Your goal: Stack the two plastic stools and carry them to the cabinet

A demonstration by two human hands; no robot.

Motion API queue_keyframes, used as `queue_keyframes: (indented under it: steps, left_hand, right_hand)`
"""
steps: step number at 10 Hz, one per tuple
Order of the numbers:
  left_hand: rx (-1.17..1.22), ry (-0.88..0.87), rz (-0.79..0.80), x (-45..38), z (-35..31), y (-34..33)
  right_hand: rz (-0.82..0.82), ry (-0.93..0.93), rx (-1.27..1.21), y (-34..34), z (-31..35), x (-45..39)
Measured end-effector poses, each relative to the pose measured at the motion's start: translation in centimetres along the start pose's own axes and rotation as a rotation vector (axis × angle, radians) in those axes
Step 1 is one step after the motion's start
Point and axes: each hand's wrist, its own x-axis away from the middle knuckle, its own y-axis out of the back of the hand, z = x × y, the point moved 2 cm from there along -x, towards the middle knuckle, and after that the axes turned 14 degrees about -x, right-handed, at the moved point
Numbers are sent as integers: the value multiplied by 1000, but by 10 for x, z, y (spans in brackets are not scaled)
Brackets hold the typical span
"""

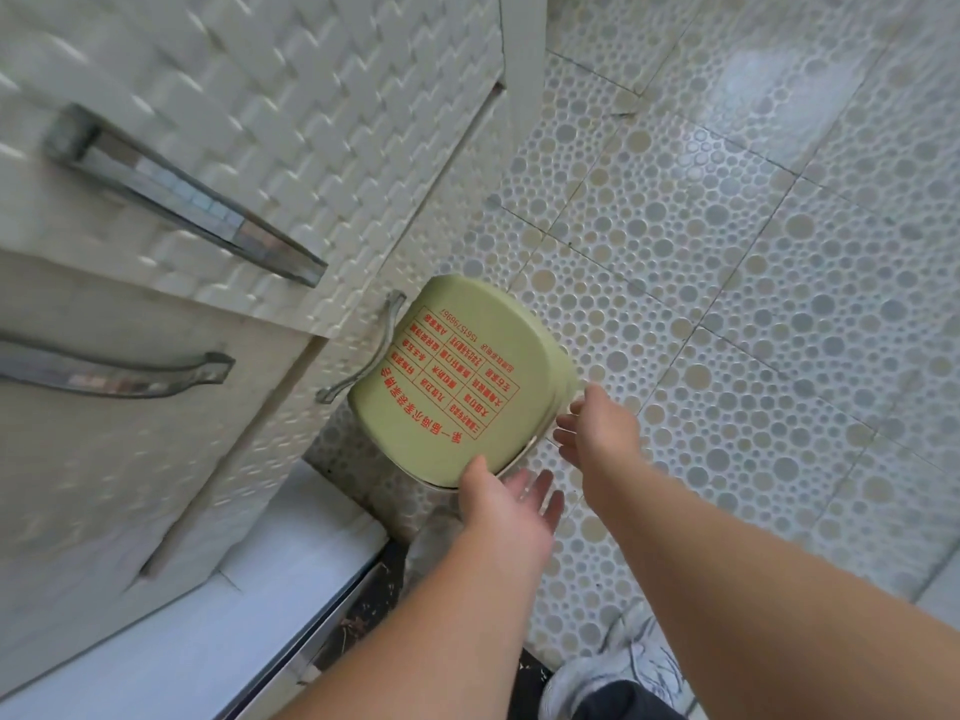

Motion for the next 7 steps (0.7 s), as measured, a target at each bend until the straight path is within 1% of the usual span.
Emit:
queue_keyframes:
  steps: [1,2,3,4,5,7]
  left_hand:
    - [-52,6,36,-9,-1,-2]
    - [-93,-13,51,-16,-15,-1]
    - [-88,-132,11,-26,-46,5]
    - [-109,-184,-19,-31,-68,12]
    - [-171,-187,-12,-25,-62,15]
    - [-193,-199,-22,25,-49,8]
  right_hand:
    - [-70,-42,-98,0,-1,-2]
    - [-36,-121,-289,-19,-5,-3]
    - [241,-201,-318,-55,-3,2]
    - [333,-193,-222,-76,12,9]
    - [288,-151,-185,-73,29,21]
    - [269,-92,-71,-28,59,71]
